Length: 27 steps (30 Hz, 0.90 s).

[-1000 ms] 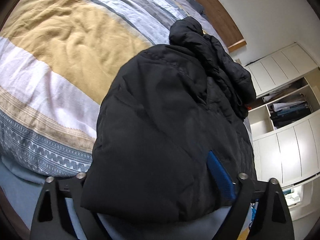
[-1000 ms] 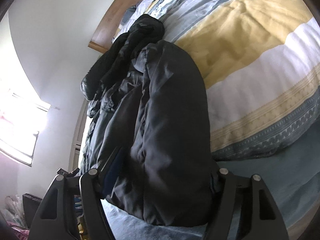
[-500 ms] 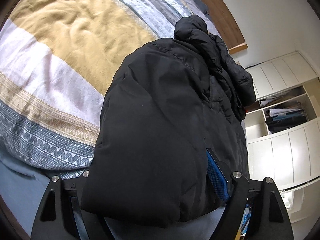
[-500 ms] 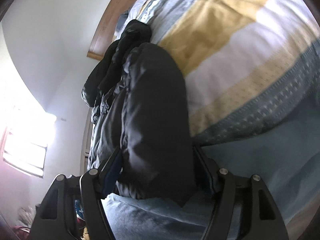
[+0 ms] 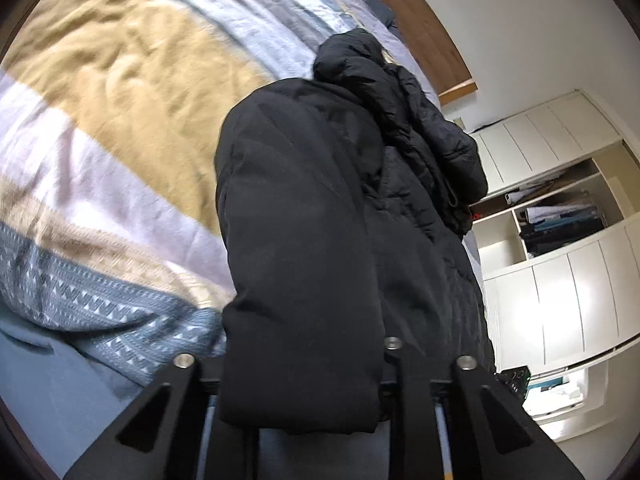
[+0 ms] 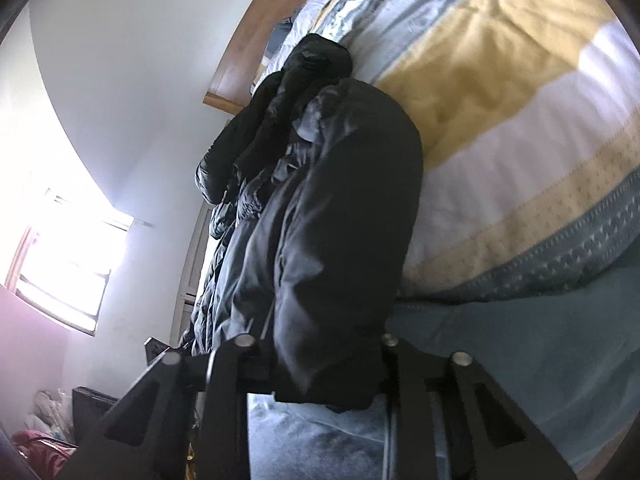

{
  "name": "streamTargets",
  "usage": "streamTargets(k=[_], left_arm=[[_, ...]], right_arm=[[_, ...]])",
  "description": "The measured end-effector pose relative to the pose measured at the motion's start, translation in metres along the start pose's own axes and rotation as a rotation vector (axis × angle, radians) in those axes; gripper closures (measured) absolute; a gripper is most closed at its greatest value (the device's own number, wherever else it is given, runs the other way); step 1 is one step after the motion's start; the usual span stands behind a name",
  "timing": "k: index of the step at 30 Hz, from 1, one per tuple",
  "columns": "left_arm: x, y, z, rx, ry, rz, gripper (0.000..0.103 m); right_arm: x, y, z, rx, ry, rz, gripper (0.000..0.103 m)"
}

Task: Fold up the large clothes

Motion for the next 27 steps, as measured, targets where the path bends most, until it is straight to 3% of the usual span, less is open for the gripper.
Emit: streamTargets(k=[3,8,14,20,27], left_arm=[[-0.003,-0.006,0.024,0.033,0.040,0.007,0.089],[-0.018,-0.024,0.073,0.169,0.078,0.029,0.090],[-0.044,-0.038,0.118,0.256,0.126,0.061,0.091],[-0.092,-0.049,0.156,0.352,0.121,0.126,0.091],[-0.173,-0.049,0.176,0.515,0.014,0.201,0.091]], right_arm=[[-0.009,-0.003,-0.012,0.003,-0.036,0.015,0.087],[-0.034,-0.008,-0.041,-0.003,-0.110,0.057,0.088],[-0.079,-0.019,-0.068,-0.051,-0.135,0.163,0.088],[-0.147,-0.029,-0.080,-0.124,-0.096,0.306,0.088],[-0.233,-0.020,-0.079,-0.277,-0.003,0.466,0.088]])
Point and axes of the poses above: each gripper's, at about its wrist camera, not at the fingertips, and y roughly the way its jaws point, z to its right, x to its underside, the point moved 4 cm from there along y, roughly the way its jaws point, and after that the axes turned 11 degrees about -y, right-handed, at the moved point
